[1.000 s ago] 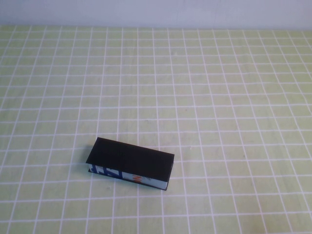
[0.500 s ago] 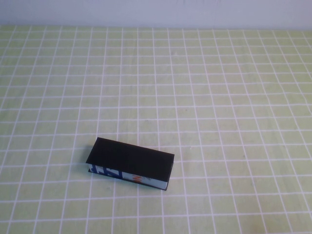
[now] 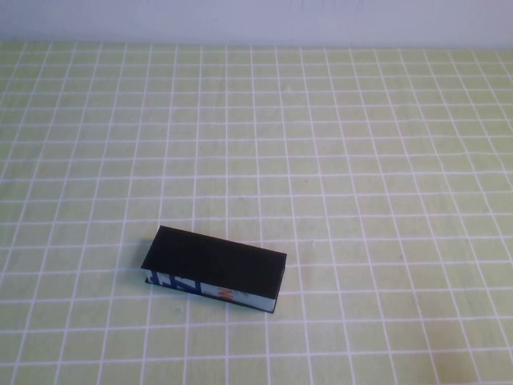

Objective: Return glasses to glasses case

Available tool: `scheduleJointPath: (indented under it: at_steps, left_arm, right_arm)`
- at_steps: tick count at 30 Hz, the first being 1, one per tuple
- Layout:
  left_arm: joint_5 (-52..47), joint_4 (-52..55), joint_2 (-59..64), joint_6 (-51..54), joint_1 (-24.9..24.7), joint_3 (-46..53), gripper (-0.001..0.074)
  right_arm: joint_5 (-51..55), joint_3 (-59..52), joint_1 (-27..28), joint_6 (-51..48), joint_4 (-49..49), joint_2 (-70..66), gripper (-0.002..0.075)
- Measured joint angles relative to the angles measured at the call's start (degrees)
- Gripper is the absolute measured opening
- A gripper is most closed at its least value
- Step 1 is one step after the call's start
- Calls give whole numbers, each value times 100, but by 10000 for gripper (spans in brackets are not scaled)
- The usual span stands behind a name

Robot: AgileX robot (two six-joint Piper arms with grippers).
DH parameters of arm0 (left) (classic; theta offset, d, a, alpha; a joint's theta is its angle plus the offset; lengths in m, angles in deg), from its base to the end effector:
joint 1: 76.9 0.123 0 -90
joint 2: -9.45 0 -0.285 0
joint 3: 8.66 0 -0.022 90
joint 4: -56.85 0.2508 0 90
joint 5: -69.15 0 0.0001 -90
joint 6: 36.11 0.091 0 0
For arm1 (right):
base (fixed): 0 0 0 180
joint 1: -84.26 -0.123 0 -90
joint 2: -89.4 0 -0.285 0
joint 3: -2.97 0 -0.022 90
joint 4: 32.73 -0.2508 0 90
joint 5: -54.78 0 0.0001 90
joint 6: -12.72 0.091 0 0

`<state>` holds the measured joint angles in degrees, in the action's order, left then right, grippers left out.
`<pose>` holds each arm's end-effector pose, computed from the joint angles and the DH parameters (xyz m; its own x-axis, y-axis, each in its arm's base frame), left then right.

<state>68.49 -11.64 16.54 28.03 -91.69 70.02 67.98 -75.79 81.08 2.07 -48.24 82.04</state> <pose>0.0543 -0.0154 0.2049 0.0469 -0.0908 -0.9948 0.2699 0.9600 -0.0749 0.0554 0.0087 0.1844 -0.1622 0.0689 -0.9843 -0.1033 0.9909 0.0864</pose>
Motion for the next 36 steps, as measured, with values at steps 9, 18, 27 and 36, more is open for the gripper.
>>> scheduleJointPath:
  at_steps: [9, 18, 27, 36]
  left_arm:
    - [3, 0, 0, -11, 0, 0, -2]
    - [3, 0, 0, -21, 0, 0, -2]
    - [3, 0, 0, -21, 0, 0, -2]
    - [3, 0, 0, -21, 0, 0, -2]
  right_arm:
    - [268, 0, 132, 689, 875, 0, -11]
    - [684, 0, 239, 233, 464, 0, -11]
    - [693, 0, 239, 222, 461, 0, -11]
    - [693, 0, 239, 210, 451, 0, -11]
